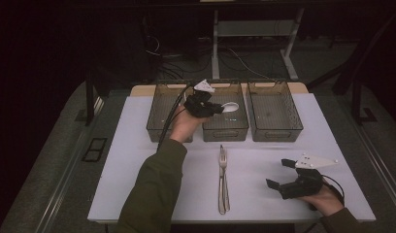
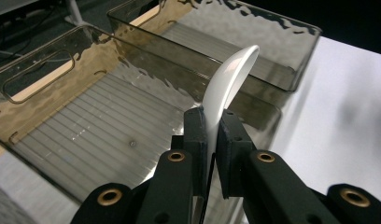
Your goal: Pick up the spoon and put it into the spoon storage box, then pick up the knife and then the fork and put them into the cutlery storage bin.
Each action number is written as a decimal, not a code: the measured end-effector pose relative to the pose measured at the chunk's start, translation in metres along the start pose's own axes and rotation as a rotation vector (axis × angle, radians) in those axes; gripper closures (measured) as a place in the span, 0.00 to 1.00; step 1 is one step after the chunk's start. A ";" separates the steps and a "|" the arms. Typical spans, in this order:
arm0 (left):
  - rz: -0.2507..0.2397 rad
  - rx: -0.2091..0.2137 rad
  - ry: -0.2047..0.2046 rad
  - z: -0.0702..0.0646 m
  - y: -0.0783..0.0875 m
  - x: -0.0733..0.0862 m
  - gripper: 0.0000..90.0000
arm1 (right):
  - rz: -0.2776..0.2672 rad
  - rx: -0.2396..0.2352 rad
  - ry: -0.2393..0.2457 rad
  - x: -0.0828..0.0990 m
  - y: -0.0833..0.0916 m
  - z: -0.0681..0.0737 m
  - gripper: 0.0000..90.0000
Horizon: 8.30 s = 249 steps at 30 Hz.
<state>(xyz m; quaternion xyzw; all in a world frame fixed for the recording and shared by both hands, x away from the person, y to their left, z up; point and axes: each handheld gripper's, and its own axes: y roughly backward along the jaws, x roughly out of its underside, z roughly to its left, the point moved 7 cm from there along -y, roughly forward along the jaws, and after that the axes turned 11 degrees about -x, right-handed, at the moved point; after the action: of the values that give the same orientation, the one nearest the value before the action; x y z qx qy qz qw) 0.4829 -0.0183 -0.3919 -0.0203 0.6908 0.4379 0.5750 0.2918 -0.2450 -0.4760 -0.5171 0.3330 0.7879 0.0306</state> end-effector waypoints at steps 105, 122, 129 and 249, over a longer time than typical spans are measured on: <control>-0.076 0.005 0.053 -0.052 0.098 0.106 0.17 | 0.015 0.010 -0.008 -0.002 0.002 0.000 0.02; -0.088 -0.039 0.070 -0.049 0.119 0.160 0.00 | 0.023 -0.006 -0.031 -0.009 0.002 0.002 0.02; -0.064 -0.051 0.071 -0.053 0.127 0.180 0.00 | 0.052 -0.055 -0.041 -0.017 -0.006 0.010 0.19; -0.054 0.006 0.080 -0.064 0.127 0.189 0.00 | 0.460 -0.128 0.029 -0.001 -0.043 0.033 0.99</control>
<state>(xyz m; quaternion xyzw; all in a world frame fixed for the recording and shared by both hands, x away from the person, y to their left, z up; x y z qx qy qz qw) 0.3021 0.1092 -0.4743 -0.0548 0.7137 0.4192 0.5585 0.2827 -0.1927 -0.4878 -0.4397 0.3917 0.7862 -0.1874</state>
